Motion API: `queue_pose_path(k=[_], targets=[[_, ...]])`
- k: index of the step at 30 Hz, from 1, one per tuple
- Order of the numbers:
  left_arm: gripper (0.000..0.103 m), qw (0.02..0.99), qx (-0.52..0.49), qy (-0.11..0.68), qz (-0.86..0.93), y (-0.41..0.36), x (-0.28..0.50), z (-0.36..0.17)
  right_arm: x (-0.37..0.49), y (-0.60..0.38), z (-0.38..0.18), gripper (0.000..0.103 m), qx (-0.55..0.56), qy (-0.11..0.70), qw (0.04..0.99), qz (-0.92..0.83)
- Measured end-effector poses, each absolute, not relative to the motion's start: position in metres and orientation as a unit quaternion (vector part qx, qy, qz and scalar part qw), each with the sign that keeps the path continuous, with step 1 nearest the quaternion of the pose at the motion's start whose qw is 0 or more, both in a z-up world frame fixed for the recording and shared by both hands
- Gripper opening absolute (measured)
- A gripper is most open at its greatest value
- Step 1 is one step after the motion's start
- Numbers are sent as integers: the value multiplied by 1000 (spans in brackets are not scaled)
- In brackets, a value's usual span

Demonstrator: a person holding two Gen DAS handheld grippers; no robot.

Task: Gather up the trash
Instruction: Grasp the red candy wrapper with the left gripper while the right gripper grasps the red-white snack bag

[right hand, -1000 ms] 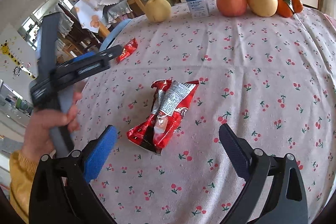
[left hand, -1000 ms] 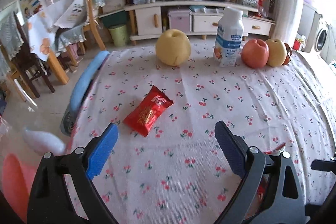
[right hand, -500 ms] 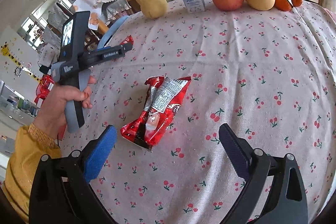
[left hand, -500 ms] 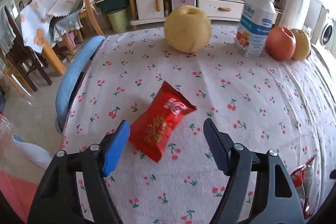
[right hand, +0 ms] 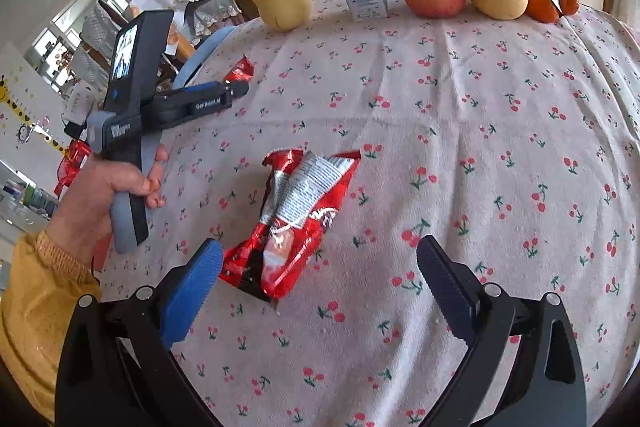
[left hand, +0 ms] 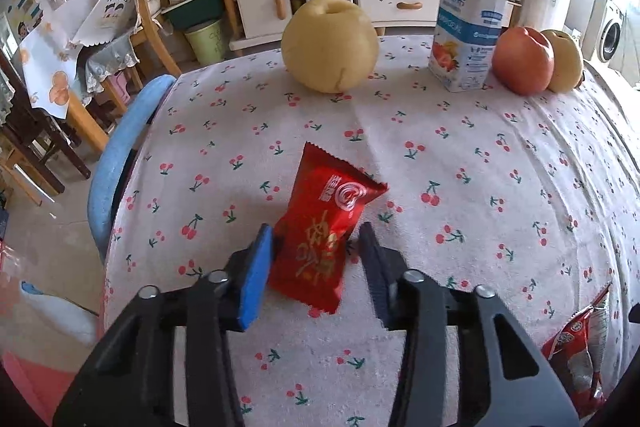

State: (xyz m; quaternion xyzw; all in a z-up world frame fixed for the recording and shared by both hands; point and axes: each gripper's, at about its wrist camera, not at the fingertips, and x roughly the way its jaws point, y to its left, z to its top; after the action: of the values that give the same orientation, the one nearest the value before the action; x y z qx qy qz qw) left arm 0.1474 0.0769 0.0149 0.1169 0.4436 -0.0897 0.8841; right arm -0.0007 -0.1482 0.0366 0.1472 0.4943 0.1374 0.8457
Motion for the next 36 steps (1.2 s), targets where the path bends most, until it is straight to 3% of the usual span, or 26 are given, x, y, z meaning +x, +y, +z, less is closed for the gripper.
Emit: queue_pose_path(k=[7, 11, 23, 25, 27, 31, 36], targets=[[37, 887, 103, 440, -101, 71, 131, 13, 6, -137, 39, 96, 133, 472, 861, 137], [37, 886, 96, 441, -106, 67, 119, 13, 13, -135, 32, 82, 130, 471, 863, 128], [37, 879, 84, 450, -131, 58, 58, 14, 16, -117, 17, 81, 76, 456, 879, 115], [37, 879, 76, 449, -139, 59, 53, 15, 14, -115, 17, 76, 69, 453, 880, 121], [40, 881, 76, 446, -139, 58, 52, 16, 14, -115, 16, 70, 60, 453, 882, 117], [61, 878, 86, 447, -145, 58, 62, 13, 13, -119, 15, 65, 53, 455, 881, 116], [62, 877, 88, 445, -157, 54, 71, 8, 13, -120, 15, 65, 55, 456, 881, 117]])
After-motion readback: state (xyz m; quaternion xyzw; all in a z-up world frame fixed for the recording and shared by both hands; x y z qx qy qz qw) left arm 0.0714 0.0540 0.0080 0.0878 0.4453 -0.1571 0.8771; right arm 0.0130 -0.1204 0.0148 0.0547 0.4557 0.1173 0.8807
